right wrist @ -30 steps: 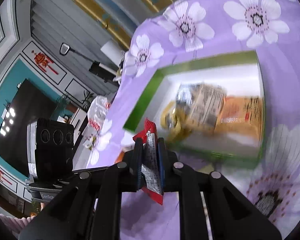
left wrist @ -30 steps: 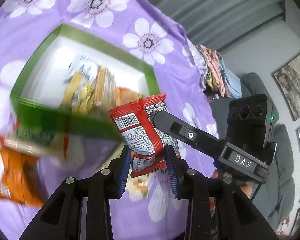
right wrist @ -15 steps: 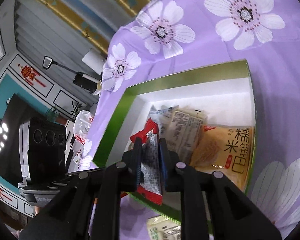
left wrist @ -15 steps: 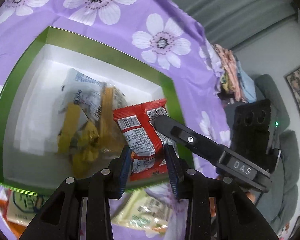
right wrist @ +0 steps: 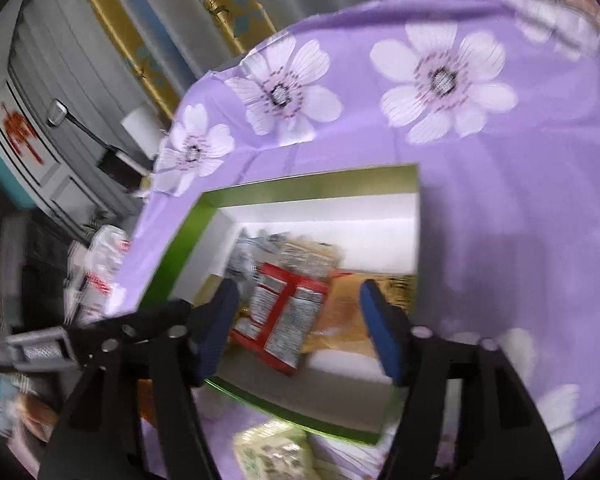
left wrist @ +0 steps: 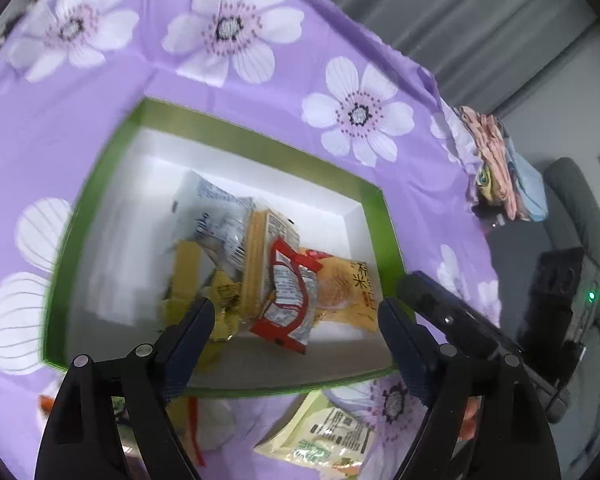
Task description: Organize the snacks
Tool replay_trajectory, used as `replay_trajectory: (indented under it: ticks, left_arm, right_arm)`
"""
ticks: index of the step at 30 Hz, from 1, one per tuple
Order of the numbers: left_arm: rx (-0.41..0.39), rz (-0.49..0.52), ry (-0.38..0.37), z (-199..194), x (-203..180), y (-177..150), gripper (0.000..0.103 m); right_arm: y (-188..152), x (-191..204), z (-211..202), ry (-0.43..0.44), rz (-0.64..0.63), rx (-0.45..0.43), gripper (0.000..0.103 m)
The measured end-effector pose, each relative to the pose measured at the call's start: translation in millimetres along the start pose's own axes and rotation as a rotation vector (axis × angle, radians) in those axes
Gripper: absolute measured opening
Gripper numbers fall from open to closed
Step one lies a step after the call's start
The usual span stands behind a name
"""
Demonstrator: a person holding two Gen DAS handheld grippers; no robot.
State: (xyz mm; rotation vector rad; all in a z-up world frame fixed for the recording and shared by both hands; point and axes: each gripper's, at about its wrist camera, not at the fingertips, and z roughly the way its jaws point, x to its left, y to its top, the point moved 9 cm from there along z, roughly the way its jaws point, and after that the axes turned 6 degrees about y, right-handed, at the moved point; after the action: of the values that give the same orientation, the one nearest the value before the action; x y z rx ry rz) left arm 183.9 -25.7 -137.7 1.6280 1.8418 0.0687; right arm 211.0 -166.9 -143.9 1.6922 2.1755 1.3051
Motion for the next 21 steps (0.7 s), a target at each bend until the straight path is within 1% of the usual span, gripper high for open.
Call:
replay_trajectory:
  ticks: [2, 4, 7, 12, 14, 15, 21]
  left_arm:
    - [-0.013, 0.012, 0.045, -8.0, 0.9, -1.9, 0.084]
    - [-0.046, 0.036, 0.086, -19.3, 1.3, -5.2, 0.084]
    - [-0.075, 0.056, 0.132, -32.3, 2.6, -12.9, 0.084]
    - [-0.089, 0.075, 0.157, -47.3, 3.9, -31.4, 0.085]
    - [-0.084, 0.075, 0.156, -50.7, 4.2, -40.1, 0.091]
    - [-0.080, 0.073, 0.157, -52.2, 4.8, -44.4, 0.097]
    - [-0.076, 0.046, 0.151, -64.8, 7.0, -68.3, 0.098]
  right_arm:
    - [-1.7, -1.2, -9.3, -0.042, -0.026, -0.014, 0.078]
    - [-3.6, -2.5, -21.9, -0.093, -0.060, -0.032, 0.079]
    - [-8.2, -4.0, -40.4, -0.163, -0.107, -0.057, 0.087]
    - [-15.0, -5.2, -67.7, -0.240, -0.140, -0.094, 0.088]
    - [-19.9, -2.7, -77.5, -0.257, -0.146, -0.102, 0.090]
    - [-22.7, -1.4, -83.0, -0.268, -0.154, -0.106, 0.091]
    - [-37.5, 11.8, -105.4, -0.290, -0.167, -0.129, 0.094]
